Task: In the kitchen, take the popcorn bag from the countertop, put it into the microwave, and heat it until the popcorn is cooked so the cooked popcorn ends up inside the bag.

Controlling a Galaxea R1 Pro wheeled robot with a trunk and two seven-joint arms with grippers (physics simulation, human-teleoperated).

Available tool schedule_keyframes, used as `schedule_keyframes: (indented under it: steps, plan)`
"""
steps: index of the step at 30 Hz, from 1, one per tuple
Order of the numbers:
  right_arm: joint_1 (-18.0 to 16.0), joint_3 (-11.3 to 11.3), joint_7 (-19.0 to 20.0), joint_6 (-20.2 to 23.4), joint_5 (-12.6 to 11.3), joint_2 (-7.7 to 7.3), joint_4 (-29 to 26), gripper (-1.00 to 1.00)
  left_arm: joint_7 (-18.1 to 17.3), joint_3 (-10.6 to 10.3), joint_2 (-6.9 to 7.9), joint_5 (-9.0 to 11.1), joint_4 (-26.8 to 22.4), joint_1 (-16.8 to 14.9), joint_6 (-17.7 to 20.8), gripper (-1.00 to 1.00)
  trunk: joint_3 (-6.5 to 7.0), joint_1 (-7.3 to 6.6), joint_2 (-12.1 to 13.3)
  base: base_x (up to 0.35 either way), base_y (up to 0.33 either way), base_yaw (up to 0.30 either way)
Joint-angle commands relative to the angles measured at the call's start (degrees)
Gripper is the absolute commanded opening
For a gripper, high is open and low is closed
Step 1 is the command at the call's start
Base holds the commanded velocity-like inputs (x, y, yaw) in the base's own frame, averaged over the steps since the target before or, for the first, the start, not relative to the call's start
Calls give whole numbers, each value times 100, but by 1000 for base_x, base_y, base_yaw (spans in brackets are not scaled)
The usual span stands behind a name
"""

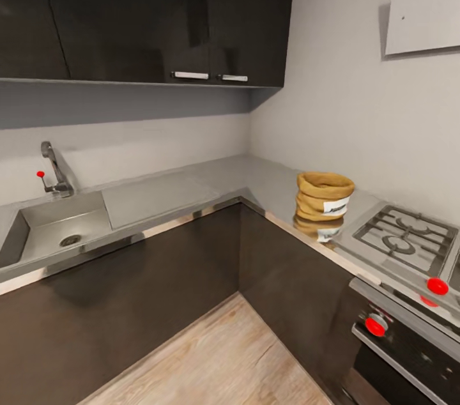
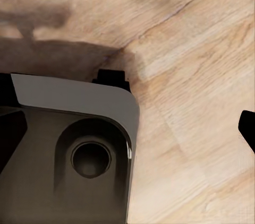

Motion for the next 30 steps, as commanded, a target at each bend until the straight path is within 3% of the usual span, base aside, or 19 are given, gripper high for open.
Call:
schedule_keyframes:
  steps: [1,30]
  plan:
    - [-7,-49,-6,-29,51,-3,18,100,0,-9,-1,31,-5,1,-11,100,-5,3,-2,314,109,0]
    - [-9,-49,-3,-48,50,-3,18,100,2,-35,-10,22,-5,1,-18,100,-5,3,-2,316,92,0]
